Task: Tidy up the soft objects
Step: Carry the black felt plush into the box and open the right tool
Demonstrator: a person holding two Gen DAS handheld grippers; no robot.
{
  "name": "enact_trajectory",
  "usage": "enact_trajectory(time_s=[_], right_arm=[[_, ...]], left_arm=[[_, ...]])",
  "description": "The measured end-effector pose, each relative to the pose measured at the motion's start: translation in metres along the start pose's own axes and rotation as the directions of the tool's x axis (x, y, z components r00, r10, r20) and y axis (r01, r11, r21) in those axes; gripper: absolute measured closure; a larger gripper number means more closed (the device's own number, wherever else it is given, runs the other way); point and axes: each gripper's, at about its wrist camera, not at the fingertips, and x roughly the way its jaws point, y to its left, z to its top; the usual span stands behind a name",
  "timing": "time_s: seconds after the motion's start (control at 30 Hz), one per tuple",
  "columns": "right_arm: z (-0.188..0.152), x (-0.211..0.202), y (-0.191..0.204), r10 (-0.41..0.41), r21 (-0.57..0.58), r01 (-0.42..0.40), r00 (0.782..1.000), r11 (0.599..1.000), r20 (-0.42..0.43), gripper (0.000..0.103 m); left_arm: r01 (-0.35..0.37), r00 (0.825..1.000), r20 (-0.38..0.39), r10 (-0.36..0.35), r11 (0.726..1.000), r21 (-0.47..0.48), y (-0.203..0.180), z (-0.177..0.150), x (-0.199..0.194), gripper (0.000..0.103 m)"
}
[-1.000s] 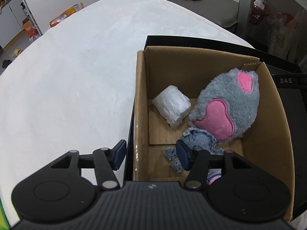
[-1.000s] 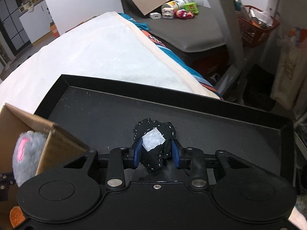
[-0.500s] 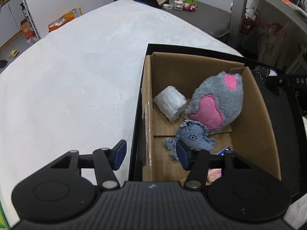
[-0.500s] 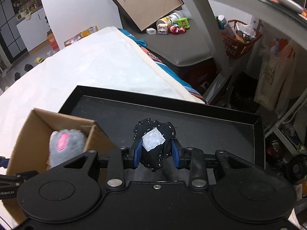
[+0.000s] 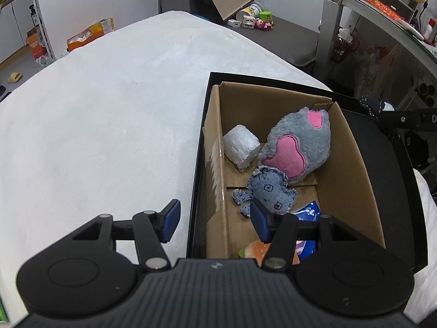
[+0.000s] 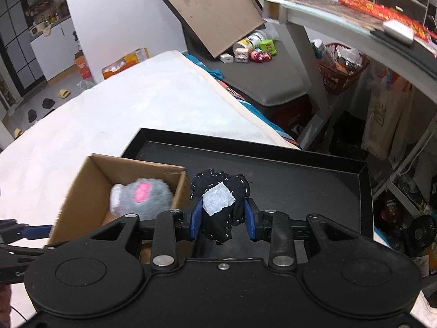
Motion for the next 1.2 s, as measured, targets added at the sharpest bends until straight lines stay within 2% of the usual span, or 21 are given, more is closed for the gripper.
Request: enact_trajectory(time_s=[0.2,0.6,0.73,0.77,1.07,1.17,1.2], right_arm=[[0.007,-0.019,0.023,0.03,-0.04,-0.029,0.999,0.999,0.023,0.071],[0.015,-0.028,0.062,0.085,-0.121,-0.083,0.996,0.989,0.013,0.07],[0.014,-0.028,0.075,0.105,-0.156,-0.104,0.994,0.982,-0.001,0.07],[0.014,-0.027,0.078,0.107,-0.161,-0.107,0.994,0.981,-0.005,0.07],[0.004,-0.027,0.092,0.121,-0.182,-0.127,0.992,0.975,-0.047,0.068],[-0.002,-0.027,0.092,0.116,-0.177,-0.125,0.991,0.976,-0.063,0.062],[-0.004,-0.026,0.092,0.114,-0.173,-0.126,0.991,0.977,-0.075,0.057]], left_arm=[[0.04,0.999,0.015,-0.04,0.999,-0.013,0.005,-0.004,-0.006,0.052],[0.101,0.994,0.039,-0.099,0.994,-0.045,0.02,-0.007,-0.009,0.07],[0.127,0.992,0.034,-0.125,0.991,-0.051,0.021,-0.01,-0.006,0.088],[0.135,0.991,0.031,-0.134,0.989,-0.053,0.021,-0.011,-0.005,0.089],[0.131,0.991,0.044,-0.129,0.989,-0.065,0.02,-0.013,-0.005,0.089],[0.13,0.991,0.045,-0.127,0.989,-0.065,0.02,-0.014,-0.005,0.089],[0.129,0.991,0.044,-0.126,0.99,-0.065,0.02,-0.014,-0.005,0.089]])
